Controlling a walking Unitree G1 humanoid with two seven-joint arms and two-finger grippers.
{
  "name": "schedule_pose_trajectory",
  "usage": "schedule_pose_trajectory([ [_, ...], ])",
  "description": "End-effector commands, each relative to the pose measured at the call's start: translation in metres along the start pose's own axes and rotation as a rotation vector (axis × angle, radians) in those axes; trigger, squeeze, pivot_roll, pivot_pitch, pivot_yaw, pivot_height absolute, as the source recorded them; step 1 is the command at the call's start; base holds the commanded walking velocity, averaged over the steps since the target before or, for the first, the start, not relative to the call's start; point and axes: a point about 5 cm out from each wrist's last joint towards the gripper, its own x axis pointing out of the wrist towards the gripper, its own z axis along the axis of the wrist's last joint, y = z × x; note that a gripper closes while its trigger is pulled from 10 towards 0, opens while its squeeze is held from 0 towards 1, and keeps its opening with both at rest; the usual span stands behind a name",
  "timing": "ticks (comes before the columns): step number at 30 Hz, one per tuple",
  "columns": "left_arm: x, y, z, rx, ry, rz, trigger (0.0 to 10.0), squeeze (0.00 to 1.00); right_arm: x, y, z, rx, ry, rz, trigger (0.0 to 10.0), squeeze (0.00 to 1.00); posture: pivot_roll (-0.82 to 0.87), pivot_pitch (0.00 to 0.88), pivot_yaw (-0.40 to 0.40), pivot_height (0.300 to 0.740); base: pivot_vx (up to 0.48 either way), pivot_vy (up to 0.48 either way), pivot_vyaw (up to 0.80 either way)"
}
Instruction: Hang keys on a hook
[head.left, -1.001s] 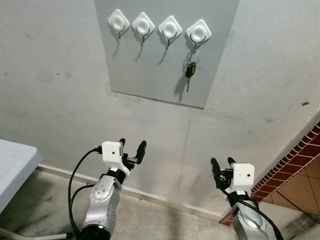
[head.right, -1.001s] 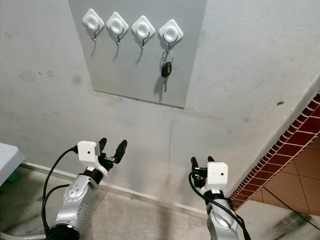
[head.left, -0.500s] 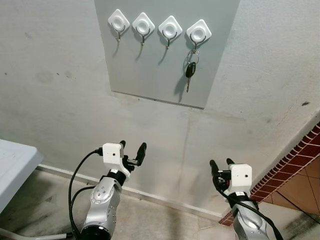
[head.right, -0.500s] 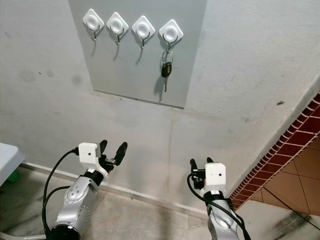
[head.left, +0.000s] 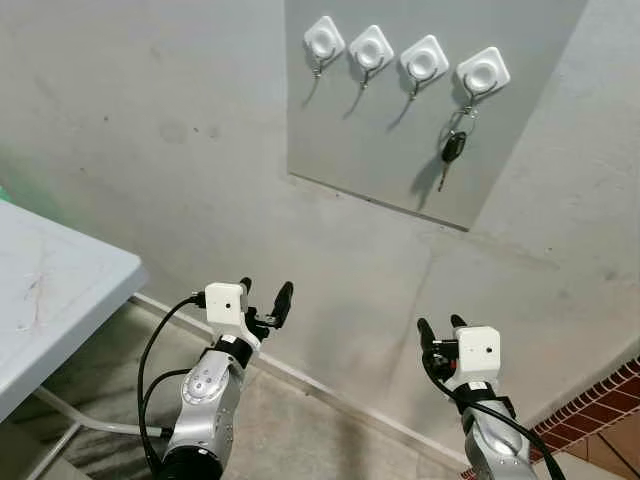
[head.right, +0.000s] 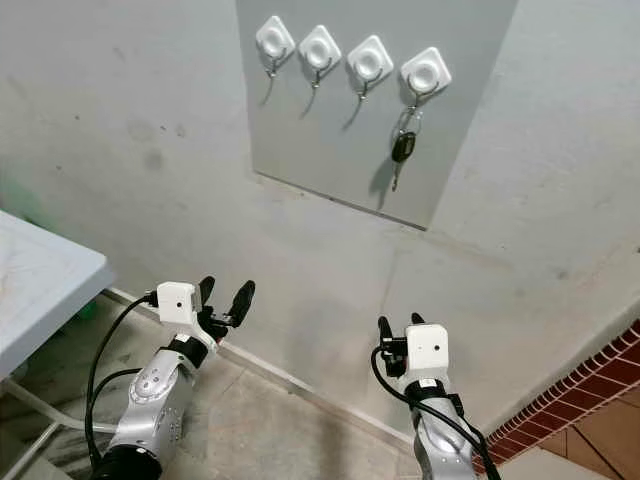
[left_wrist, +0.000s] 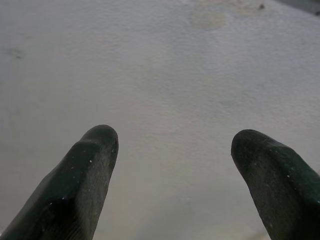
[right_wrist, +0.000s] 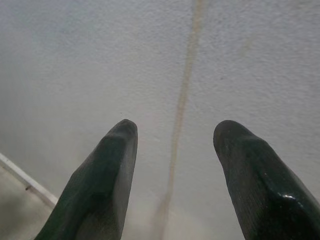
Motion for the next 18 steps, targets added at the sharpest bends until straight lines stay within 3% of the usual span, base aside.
schedule_pose_trajectory([
  [1, 0.0008, 0.0011, 0.0015, 0.008, -0.003, 0.008, 10.0, 0.00, 0.0009, -0.0015, 0.0008, 0.001, -0.004, -0.007, 10.0, 0.00, -0.03, 0.000, -0.020, 0.740, 0.000, 0.000, 0.80],
  [18, 0.0033, 0.0021, 0.0037, 0.016, -0.004, 0.017, 10.0, 0.00, 0.0039, -0.0019, 0.0021, 0.002, -0.008, -0.009, 10.0, 0.00, -0.03, 0.000, -0.019, 0.740, 0.000, 0.000, 0.80],
])
